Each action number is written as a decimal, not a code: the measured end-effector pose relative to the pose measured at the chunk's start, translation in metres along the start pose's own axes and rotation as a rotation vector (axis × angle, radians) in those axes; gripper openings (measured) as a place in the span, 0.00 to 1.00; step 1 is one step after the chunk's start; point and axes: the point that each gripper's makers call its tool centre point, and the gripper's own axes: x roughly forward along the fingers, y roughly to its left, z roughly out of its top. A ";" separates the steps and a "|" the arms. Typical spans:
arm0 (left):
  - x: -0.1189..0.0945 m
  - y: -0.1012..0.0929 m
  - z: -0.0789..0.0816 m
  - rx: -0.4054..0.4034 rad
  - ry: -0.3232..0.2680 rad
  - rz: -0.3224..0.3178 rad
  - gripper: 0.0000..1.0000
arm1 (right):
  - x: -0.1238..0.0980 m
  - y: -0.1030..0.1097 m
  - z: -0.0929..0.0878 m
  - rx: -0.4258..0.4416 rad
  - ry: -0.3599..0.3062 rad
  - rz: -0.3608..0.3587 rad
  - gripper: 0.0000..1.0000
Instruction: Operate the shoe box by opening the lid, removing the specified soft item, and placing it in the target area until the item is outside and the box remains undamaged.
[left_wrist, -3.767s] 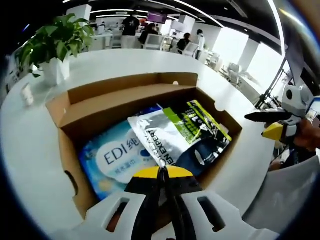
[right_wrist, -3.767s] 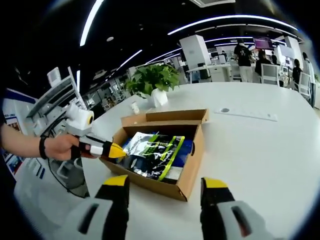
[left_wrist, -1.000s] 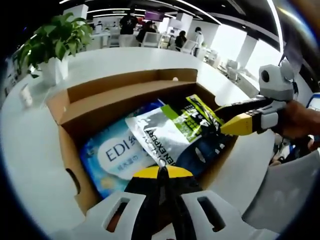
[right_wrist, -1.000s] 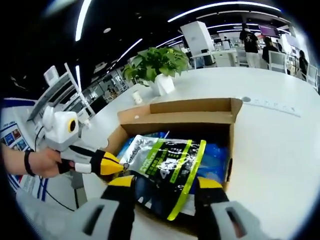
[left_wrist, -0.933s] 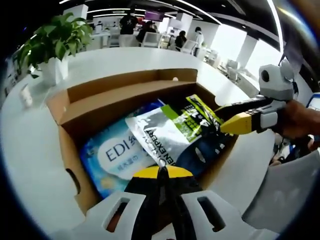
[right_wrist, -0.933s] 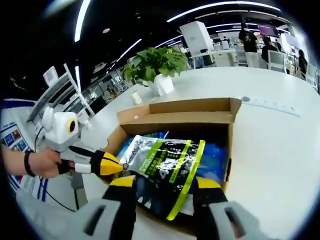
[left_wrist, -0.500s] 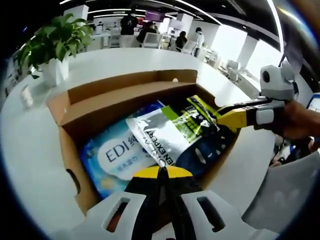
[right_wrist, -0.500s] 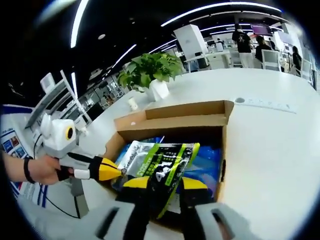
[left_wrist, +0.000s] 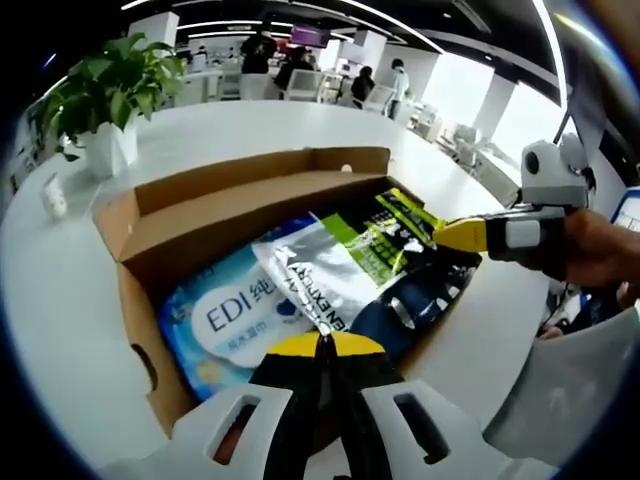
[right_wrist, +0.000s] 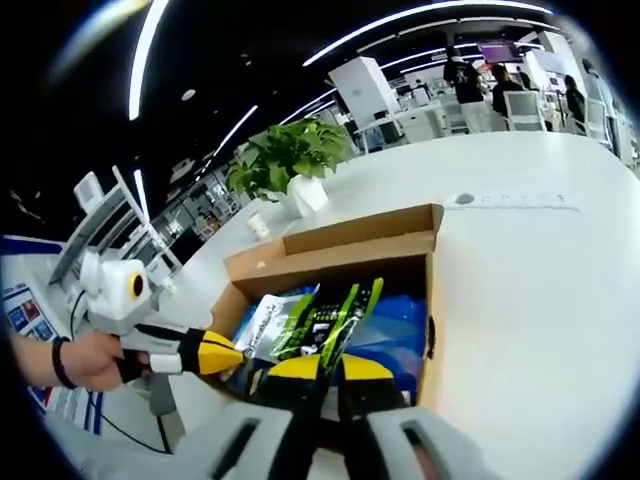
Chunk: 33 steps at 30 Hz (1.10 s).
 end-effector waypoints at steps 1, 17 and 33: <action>-0.001 -0.001 0.001 0.002 -0.004 0.000 0.00 | -0.001 0.001 0.002 -0.002 -0.006 0.001 0.01; -0.004 -0.002 0.021 0.037 -0.039 -0.006 0.00 | -0.022 0.004 0.014 0.021 -0.070 0.018 0.00; 0.009 -0.046 0.046 0.106 -0.051 -0.047 0.00 | -0.070 -0.020 0.018 0.060 -0.135 0.005 0.00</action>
